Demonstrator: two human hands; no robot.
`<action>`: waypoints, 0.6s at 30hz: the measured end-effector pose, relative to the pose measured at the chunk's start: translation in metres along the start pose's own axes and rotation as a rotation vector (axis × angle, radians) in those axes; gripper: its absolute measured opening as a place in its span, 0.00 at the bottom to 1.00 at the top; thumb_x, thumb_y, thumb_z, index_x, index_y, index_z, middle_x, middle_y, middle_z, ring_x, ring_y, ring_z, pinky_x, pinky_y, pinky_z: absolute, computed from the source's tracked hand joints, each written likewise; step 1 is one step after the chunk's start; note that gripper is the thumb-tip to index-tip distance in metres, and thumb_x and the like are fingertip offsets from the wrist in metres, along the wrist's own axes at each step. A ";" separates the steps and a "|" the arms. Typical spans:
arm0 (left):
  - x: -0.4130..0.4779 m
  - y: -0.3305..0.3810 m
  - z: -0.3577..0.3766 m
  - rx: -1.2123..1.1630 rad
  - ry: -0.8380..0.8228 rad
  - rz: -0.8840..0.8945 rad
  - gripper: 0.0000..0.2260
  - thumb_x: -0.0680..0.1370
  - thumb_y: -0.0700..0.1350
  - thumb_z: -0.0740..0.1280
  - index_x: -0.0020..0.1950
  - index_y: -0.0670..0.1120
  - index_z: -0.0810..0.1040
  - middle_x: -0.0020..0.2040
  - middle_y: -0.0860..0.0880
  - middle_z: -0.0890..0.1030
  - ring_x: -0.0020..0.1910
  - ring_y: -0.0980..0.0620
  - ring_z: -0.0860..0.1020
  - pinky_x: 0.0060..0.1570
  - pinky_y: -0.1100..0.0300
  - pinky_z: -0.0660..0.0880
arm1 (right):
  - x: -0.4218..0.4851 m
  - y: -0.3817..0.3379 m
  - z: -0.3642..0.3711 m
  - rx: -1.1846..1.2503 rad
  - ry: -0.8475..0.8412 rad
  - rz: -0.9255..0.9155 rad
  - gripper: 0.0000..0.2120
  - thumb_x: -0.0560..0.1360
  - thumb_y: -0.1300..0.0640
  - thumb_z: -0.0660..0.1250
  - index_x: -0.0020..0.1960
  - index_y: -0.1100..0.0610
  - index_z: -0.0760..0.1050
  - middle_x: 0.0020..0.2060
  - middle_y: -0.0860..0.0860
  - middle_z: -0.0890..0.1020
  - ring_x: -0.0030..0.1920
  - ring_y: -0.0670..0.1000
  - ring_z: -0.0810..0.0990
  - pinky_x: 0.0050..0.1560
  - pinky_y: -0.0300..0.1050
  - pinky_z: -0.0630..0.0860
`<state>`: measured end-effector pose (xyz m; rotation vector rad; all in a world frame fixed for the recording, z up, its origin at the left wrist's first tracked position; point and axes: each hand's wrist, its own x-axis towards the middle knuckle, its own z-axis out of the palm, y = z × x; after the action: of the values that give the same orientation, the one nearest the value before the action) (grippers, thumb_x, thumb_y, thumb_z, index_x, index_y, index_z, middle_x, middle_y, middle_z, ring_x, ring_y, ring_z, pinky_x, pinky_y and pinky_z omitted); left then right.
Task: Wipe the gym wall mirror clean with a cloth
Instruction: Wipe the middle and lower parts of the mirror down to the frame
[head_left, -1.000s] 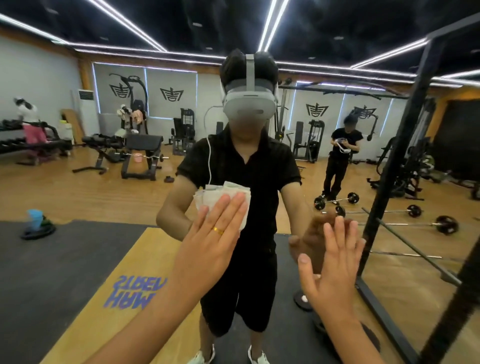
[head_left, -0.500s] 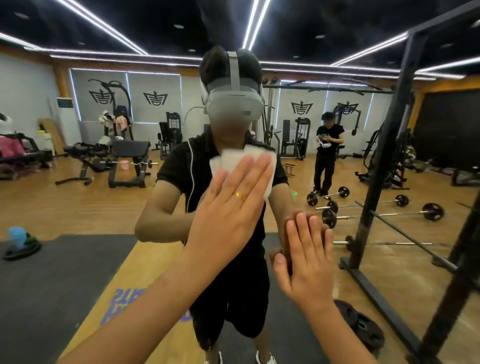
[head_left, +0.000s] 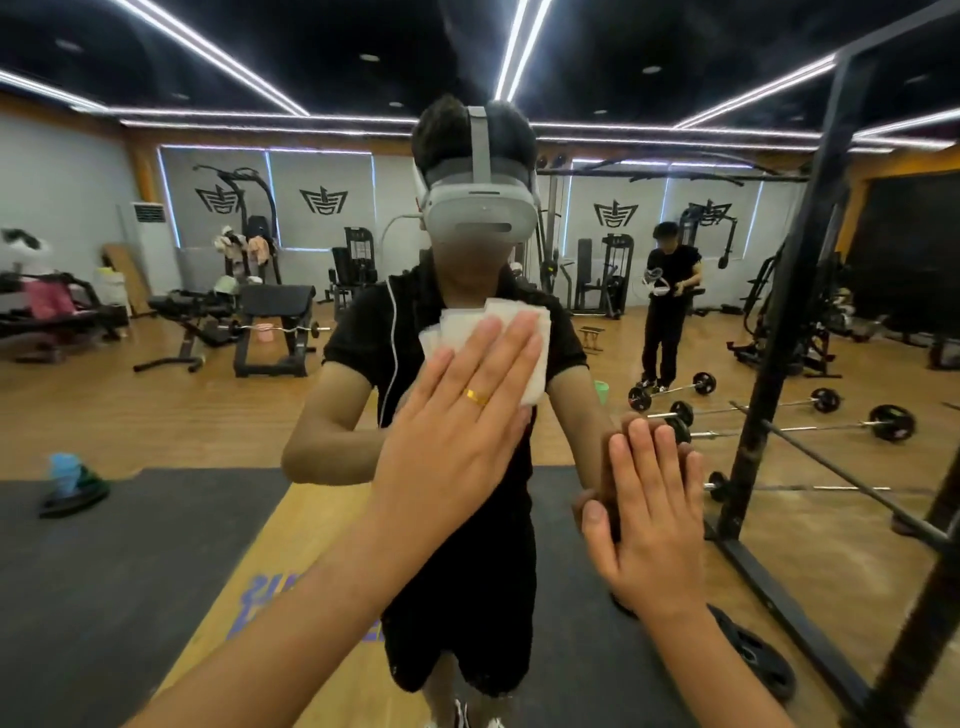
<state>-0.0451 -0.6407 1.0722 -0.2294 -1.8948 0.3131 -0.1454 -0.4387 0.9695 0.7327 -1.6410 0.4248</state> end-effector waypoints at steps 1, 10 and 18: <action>0.015 -0.006 -0.005 -0.022 0.026 -0.052 0.26 0.87 0.47 0.56 0.84 0.44 0.55 0.84 0.47 0.55 0.83 0.47 0.54 0.81 0.48 0.52 | 0.000 -0.003 0.000 0.008 -0.001 0.004 0.34 0.81 0.50 0.56 0.84 0.55 0.50 0.84 0.52 0.52 0.83 0.55 0.51 0.82 0.57 0.46; -0.013 0.039 0.008 -0.143 0.050 -0.280 0.28 0.85 0.41 0.58 0.84 0.43 0.54 0.85 0.46 0.53 0.84 0.47 0.51 0.82 0.47 0.50 | -0.004 -0.001 0.004 0.024 0.007 -0.015 0.33 0.81 0.50 0.57 0.84 0.55 0.52 0.84 0.52 0.54 0.83 0.55 0.53 0.82 0.59 0.48; 0.008 0.010 -0.007 -0.018 0.003 -0.196 0.26 0.86 0.43 0.54 0.84 0.42 0.53 0.84 0.45 0.55 0.84 0.48 0.49 0.82 0.49 0.47 | -0.006 0.003 0.003 0.070 0.007 -0.008 0.30 0.82 0.50 0.57 0.81 0.58 0.59 0.83 0.52 0.56 0.83 0.55 0.55 0.81 0.60 0.50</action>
<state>-0.0415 -0.6281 1.0786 -0.0551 -1.9007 0.1633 -0.1489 -0.4371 0.9634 0.7889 -1.6222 0.4804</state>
